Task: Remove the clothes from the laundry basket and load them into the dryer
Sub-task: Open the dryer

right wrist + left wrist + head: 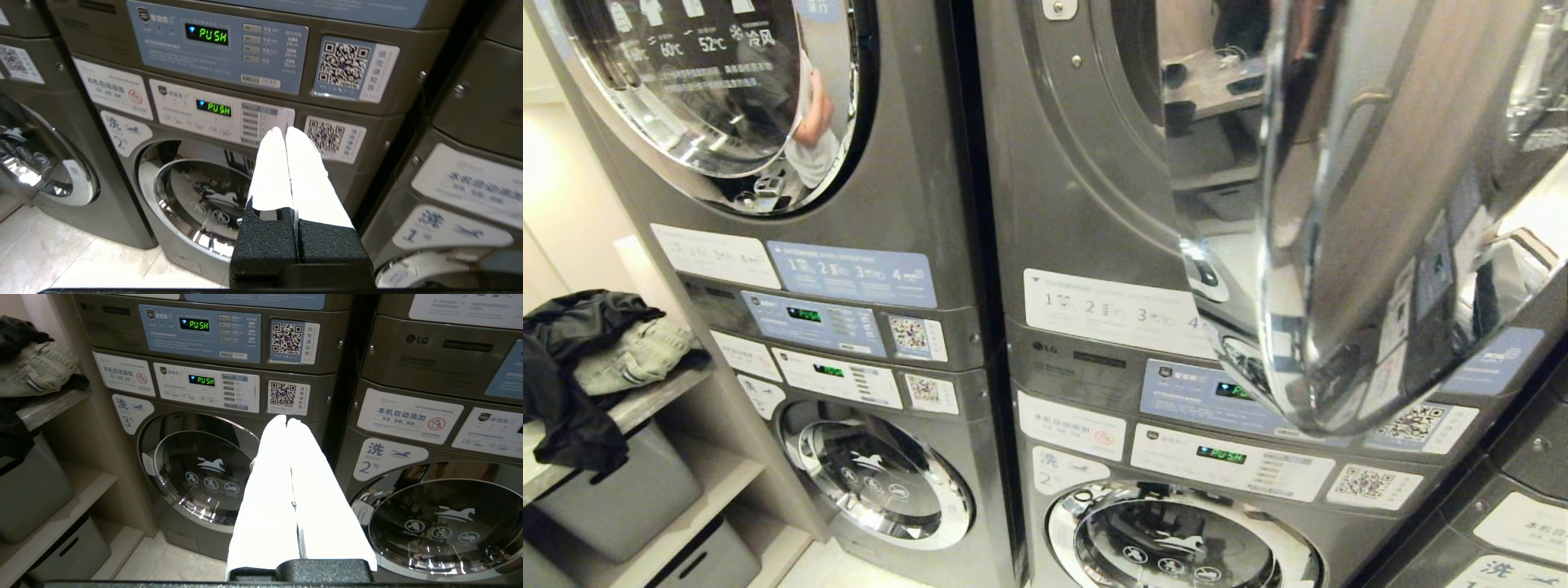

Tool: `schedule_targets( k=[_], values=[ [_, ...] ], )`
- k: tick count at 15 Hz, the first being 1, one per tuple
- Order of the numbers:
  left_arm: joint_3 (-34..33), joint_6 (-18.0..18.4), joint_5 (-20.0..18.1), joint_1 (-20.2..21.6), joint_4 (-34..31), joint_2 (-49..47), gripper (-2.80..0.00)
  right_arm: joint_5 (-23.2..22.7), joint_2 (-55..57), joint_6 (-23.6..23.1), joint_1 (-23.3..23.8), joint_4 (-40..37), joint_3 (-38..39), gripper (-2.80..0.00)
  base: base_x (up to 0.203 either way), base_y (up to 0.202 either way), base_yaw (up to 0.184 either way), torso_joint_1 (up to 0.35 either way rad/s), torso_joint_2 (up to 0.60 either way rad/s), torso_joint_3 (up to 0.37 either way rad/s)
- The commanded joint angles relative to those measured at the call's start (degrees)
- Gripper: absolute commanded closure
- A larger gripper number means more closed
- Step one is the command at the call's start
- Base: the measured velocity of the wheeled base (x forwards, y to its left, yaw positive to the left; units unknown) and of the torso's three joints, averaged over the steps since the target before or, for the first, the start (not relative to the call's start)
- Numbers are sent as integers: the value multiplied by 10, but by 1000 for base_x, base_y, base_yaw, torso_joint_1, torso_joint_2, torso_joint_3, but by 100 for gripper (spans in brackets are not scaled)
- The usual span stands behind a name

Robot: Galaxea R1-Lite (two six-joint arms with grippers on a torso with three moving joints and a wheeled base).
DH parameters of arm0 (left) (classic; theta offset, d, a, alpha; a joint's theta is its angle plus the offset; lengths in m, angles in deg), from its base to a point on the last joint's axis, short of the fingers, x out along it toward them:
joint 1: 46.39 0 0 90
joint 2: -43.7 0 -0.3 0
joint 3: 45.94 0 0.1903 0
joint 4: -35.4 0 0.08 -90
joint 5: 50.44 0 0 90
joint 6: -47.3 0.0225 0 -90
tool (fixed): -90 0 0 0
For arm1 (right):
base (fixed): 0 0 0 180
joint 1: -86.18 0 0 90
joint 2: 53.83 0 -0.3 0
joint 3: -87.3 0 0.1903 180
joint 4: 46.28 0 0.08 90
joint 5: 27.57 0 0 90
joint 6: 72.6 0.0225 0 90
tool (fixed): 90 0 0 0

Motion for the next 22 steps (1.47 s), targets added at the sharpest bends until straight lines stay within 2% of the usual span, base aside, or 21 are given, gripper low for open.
schedule_targets(
  k=[1,5,13,19,22],
  values=[
    [-19,0,0,0,0,0,0,0,1,0,0,0,1,0,-204,0,0,-14,7,1],
    [-19,-1,0,0,0,1,0,1,0,1,0,0,1,0,-164,0,0,-1,1,4],
    [-19,-1,0,0,0,0,0,0,1,1,0,0,1,0,0,0,0,5,0,0],
    [-19,0,0,0,0,0,0,0,1,1,0,0,1,0,1,9,-141,2,3,1],
    [-19,-1,0,0,0,0,0,0,0,1,0,1,1,0,-1,2,-22,-2,-1,-1]
  ],
)
